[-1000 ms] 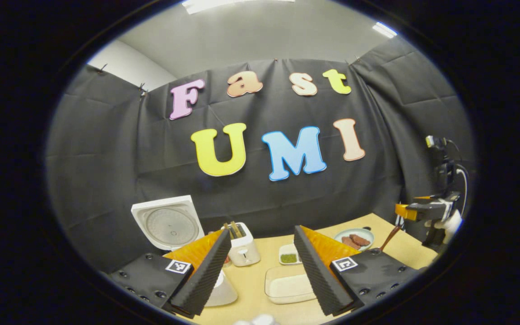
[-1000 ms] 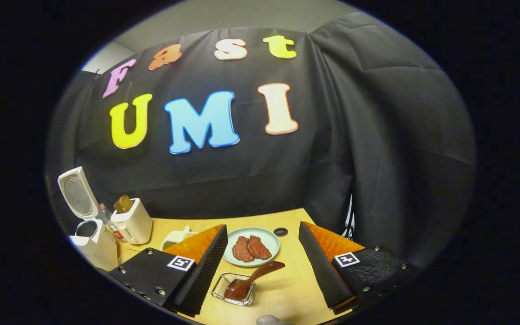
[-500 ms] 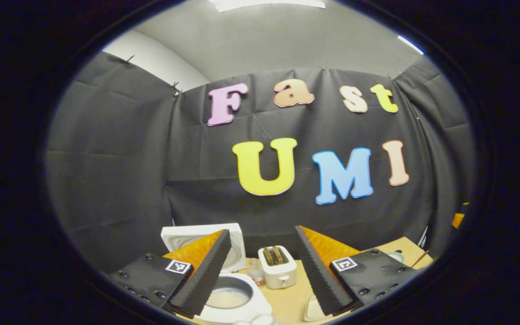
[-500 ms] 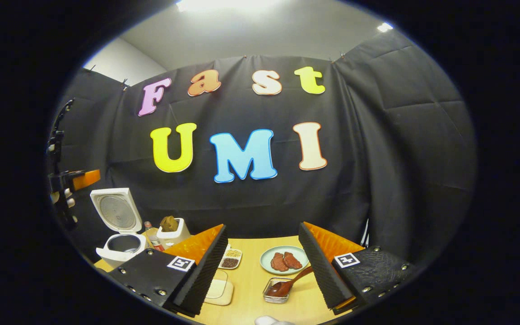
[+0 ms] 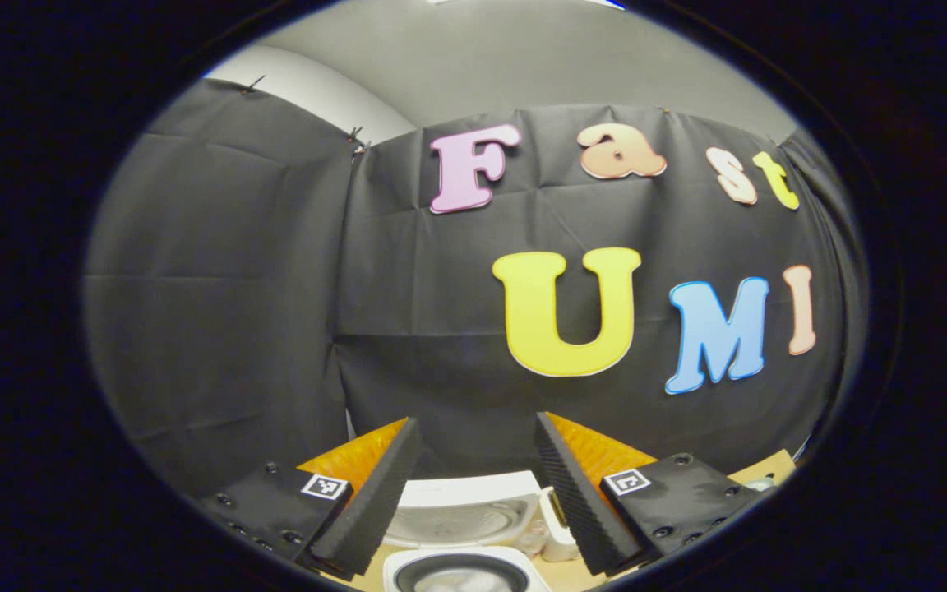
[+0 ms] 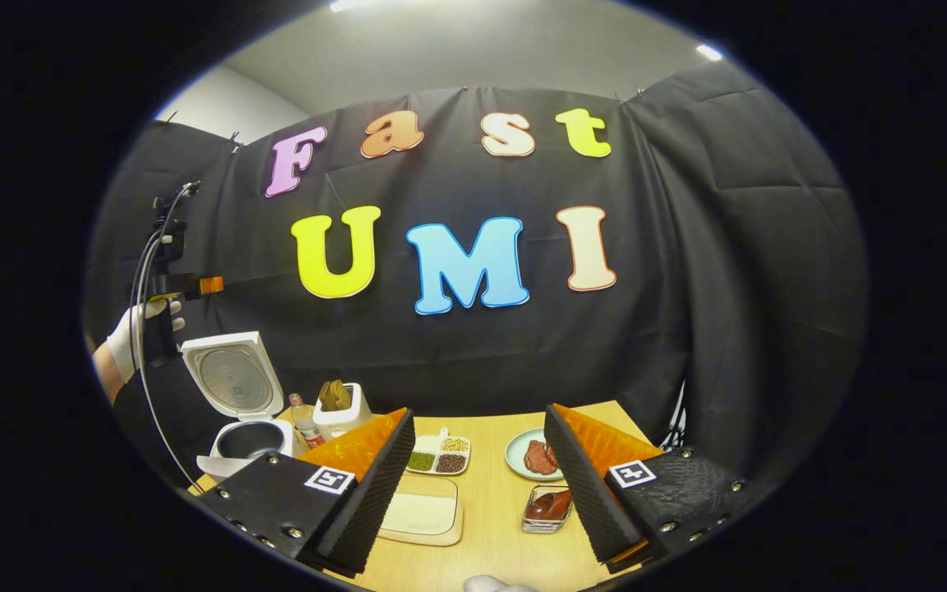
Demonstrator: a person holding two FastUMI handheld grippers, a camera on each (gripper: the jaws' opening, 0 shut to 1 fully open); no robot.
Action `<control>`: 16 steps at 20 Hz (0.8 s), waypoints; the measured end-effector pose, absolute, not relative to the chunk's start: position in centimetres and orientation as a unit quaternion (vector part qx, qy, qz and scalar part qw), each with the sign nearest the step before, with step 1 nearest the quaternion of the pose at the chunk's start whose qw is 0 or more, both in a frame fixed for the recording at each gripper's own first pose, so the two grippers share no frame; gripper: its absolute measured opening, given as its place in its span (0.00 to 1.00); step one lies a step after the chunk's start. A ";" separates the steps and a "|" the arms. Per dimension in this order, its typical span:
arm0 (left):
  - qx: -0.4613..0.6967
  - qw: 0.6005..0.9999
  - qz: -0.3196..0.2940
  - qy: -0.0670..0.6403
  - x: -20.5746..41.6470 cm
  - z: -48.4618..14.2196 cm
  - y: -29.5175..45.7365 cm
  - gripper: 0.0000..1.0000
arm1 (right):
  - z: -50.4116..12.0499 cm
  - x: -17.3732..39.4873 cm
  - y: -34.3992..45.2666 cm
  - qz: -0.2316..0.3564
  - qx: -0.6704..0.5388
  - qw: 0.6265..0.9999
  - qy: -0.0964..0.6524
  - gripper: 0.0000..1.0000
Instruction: Close the left gripper, press the button to open the rice cooker; take a wooden spoon from the chopstick holder with the right hand, scoop a spoonful of rice and pour it into the rice cooker, then put the wooden spoon back into the chopstick holder.
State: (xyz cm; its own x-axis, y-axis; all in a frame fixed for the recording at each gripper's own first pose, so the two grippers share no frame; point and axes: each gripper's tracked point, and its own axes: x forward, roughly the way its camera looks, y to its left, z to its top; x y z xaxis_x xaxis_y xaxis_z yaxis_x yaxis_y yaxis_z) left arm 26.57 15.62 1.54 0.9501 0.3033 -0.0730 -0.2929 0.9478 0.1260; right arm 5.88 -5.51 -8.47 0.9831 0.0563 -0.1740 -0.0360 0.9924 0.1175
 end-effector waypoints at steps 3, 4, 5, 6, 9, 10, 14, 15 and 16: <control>0.059 0.981 0.171 0.076 29.6 -1.5 18.5 0.98 | -8.6 5.5 -4.6 0.027 0.056 0.993 0.100 0.96; 0.054 0.978 0.178 0.093 30.5 -2.8 19.5 0.98 | -8.6 5.4 -4.2 0.028 0.058 0.993 0.102 0.97; 0.049 0.977 0.180 0.105 31.4 -4.1 20.0 0.97 | -8.7 5.3 -4.2 0.027 0.058 0.993 0.104 0.97; 0.052 0.974 0.188 0.119 32.2 -5.4 20.7 0.96 | -8.8 5.4 -4.0 0.027 0.058 0.992 0.107 0.97; 0.047 0.964 0.199 0.168 33.5 -9.5 22.7 0.95 | -9.8 4.9 -3.3 0.031 0.067 0.990 0.121 0.97; 0.032 0.961 0.204 0.185 33.5 -10.7 23.1 0.97 | -10.2 4.8 -3.2 0.031 0.073 0.989 0.127 0.97; 0.019 0.958 0.209 0.194 33.2 -10.9 23.3 0.98 | -11.1 4.4 -3.4 0.030 0.074 0.987 0.141 0.97; 0.015 0.957 0.210 0.199 33.1 -10.9 23.3 0.96 | -10.9 4.4 -3.4 0.031 0.069 0.987 0.139 0.97; 0.012 0.956 0.211 0.203 33.1 -11.0 23.2 0.96 | -10.8 4.3 -3.3 0.034 0.069 0.987 0.138 0.96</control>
State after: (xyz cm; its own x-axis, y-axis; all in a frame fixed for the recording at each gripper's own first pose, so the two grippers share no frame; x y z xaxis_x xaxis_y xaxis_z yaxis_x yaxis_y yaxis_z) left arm 33.07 23.24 -10.96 0.8288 0.4078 -0.3831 -0.3978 0.9110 0.1090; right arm 4.34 -3.32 -10.79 0.9597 0.0865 -0.2673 -0.0484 0.9881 0.1461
